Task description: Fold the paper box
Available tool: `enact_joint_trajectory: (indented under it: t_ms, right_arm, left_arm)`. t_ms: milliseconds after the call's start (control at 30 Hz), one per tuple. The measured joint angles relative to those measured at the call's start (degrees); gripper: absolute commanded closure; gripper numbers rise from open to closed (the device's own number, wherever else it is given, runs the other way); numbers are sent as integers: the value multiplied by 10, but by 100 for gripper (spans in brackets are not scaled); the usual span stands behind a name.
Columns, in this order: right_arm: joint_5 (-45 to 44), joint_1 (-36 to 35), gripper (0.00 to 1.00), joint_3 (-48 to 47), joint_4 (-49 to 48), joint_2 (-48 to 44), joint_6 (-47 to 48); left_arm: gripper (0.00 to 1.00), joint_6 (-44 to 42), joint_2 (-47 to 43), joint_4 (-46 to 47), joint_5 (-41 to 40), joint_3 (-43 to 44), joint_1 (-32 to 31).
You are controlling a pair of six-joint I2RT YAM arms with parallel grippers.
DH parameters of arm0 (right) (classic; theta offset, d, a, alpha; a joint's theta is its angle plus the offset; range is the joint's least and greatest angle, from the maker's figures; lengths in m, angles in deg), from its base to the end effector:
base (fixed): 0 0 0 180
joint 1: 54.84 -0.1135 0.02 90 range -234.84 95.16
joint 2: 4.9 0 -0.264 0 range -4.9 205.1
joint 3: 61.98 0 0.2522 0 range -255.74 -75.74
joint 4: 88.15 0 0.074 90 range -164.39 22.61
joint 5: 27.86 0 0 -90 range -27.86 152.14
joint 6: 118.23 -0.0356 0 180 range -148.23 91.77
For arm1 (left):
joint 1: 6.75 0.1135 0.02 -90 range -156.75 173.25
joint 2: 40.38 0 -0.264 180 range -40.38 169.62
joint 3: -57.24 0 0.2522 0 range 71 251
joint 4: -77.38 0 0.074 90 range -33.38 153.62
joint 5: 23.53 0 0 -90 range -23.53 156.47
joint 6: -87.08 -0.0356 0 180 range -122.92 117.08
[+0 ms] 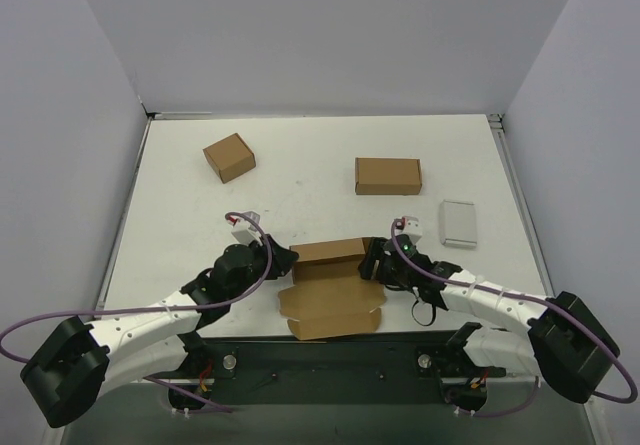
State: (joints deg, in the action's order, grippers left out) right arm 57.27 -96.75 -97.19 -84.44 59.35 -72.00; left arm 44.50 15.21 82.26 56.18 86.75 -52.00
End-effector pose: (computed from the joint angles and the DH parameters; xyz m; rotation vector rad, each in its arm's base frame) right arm 0.1642 0.1433 0.1696 0.0885 2.2422 0.7626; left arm 0.1446 -0.1368 0.1810 -0.1643 2.0365 -0.8833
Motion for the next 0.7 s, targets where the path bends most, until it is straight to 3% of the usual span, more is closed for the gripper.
enact_joint_trajectory:
  t_ms: [167, 400, 700]
  right_arm:
    - [16, 3, 41, 0, -27, 31, 2]
    - [19, 7, 61, -5, -79, 77, 4]
    - [-2, -10, 66, -6, -78, 81, 31]
  left_arm:
    - [60, 0, -2, 9, 1, -7, 0]
    - [61, 0, -1, 24, -5, -19, 4]
    - [61, 0, 0, 35, -17, -26, 4]
